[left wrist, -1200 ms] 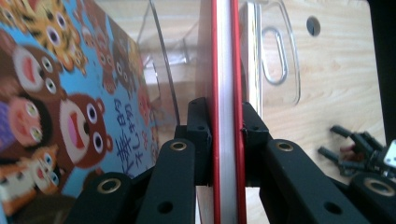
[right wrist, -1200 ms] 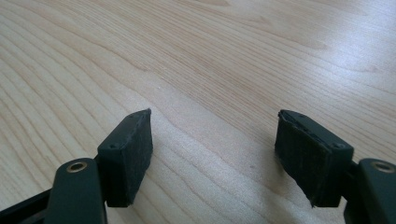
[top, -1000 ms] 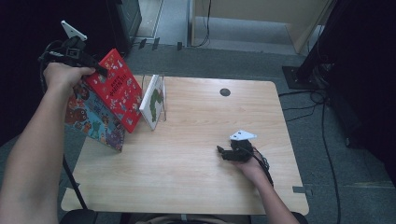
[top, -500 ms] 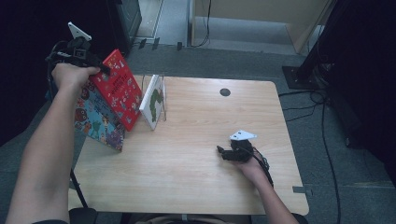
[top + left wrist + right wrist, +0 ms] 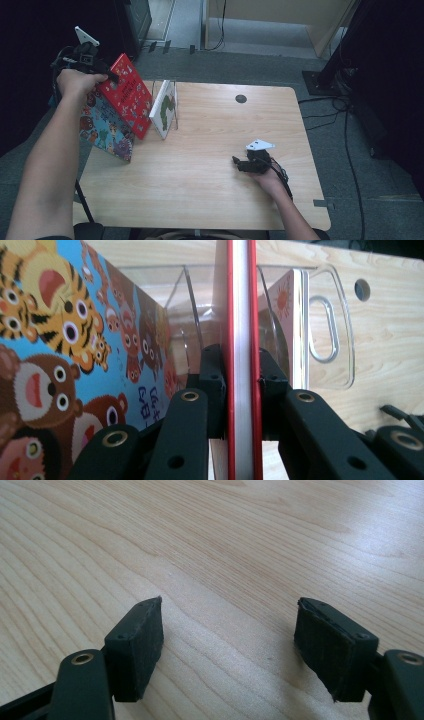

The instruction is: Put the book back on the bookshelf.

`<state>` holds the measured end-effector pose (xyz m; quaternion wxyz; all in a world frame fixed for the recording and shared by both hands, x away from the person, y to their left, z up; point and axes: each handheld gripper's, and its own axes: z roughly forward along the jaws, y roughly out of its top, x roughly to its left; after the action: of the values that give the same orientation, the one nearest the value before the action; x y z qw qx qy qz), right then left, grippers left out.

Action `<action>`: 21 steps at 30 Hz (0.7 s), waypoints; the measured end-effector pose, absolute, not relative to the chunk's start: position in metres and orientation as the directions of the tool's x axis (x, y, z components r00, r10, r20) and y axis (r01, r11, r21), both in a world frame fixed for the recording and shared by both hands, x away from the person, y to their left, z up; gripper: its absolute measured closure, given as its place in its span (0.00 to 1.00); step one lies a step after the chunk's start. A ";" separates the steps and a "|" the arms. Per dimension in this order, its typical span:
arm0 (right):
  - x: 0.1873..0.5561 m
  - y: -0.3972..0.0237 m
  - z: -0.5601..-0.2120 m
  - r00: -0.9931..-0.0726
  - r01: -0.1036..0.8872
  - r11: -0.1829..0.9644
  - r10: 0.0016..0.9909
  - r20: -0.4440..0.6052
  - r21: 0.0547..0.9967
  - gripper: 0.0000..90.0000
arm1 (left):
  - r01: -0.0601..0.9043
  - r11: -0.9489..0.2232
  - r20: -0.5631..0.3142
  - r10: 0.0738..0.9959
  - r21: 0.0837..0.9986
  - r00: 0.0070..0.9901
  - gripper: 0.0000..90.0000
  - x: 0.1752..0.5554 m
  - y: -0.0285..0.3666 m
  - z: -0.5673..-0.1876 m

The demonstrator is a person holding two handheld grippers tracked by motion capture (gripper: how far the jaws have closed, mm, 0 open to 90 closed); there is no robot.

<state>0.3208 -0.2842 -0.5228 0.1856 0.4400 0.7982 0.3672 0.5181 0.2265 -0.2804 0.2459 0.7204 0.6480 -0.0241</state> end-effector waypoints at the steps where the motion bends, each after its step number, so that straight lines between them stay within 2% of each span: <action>1: 0.321 -0.284 -0.523 -0.543 0.566 0.343 0.839 0.027 0.750 0.30 | 0.952 -0.043 -0.358 0.921 0.303 0.155 0.87 0.518 0.226 -0.281; 4: 0.321 -0.284 -0.523 -0.544 0.566 0.343 0.839 0.027 0.750 0.30 | 0.966 -0.059 -0.368 0.917 0.251 0.152 0.86 0.518 0.225 -0.284; 14: 0.321 -0.284 -0.523 -0.543 0.566 0.343 0.839 0.027 0.750 0.30 | 0.978 -0.081 -0.379 0.913 0.191 0.150 0.85 0.523 0.220 -0.291; 21: 0.321 -0.284 -0.523 -0.544 0.566 0.343 0.839 0.027 0.749 0.30 | 0.979 -0.052 -0.365 0.923 0.198 0.123 0.88 0.523 0.222 -0.292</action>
<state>0.3208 -0.2842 -0.5228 0.1855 0.4402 0.7981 0.3672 0.5228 0.2219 -0.2918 0.2007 0.7219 0.6586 -0.0699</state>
